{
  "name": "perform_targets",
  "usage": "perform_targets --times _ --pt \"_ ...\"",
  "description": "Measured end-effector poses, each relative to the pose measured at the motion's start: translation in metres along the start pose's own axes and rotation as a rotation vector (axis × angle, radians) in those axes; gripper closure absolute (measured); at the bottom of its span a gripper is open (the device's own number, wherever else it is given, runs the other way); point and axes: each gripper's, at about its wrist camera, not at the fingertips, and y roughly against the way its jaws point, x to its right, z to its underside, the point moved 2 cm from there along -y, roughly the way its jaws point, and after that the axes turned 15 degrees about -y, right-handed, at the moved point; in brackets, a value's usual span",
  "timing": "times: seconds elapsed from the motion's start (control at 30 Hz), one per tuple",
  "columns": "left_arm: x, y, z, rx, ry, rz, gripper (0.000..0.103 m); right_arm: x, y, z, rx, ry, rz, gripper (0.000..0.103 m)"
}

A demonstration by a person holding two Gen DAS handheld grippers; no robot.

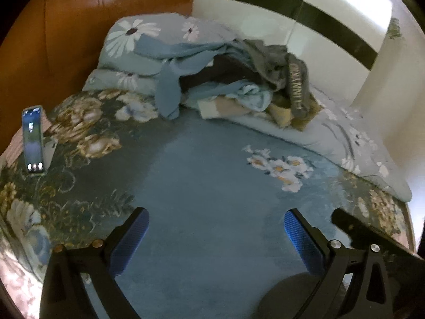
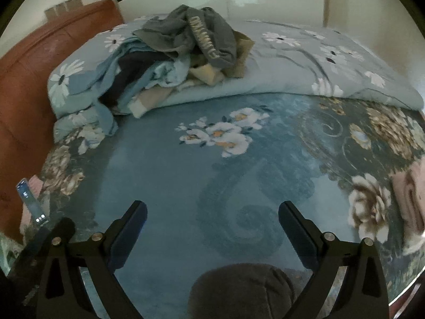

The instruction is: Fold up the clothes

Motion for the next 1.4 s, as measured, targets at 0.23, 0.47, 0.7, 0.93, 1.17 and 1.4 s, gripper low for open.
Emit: perform_targets --times 0.23,0.47,0.7,0.93,1.17,1.4 --pt "0.017 -0.009 -0.022 0.012 -0.033 -0.087 0.0 -0.015 -0.002 0.013 0.021 0.013 -0.105 0.004" --pt "0.002 0.019 -0.009 0.11 0.008 -0.044 0.0 0.004 0.003 0.02 0.004 -0.021 -0.013 0.004" --pt "-0.016 0.031 -0.006 0.151 0.027 -0.013 0.0 0.009 0.006 0.024 -0.014 -0.044 -0.053 0.004" --pt "-0.007 0.036 -0.011 0.149 0.017 -0.014 0.0 0.01 0.016 0.021 0.012 -0.049 -0.071 0.004" --pt "0.0 0.044 -0.017 0.173 0.011 -0.001 0.0 0.003 0.027 0.019 0.033 -0.017 -0.09 0.004" --pt "0.013 0.049 -0.019 0.188 -0.044 -0.046 0.0 0.001 0.037 0.018 0.064 0.0 -0.096 0.004"
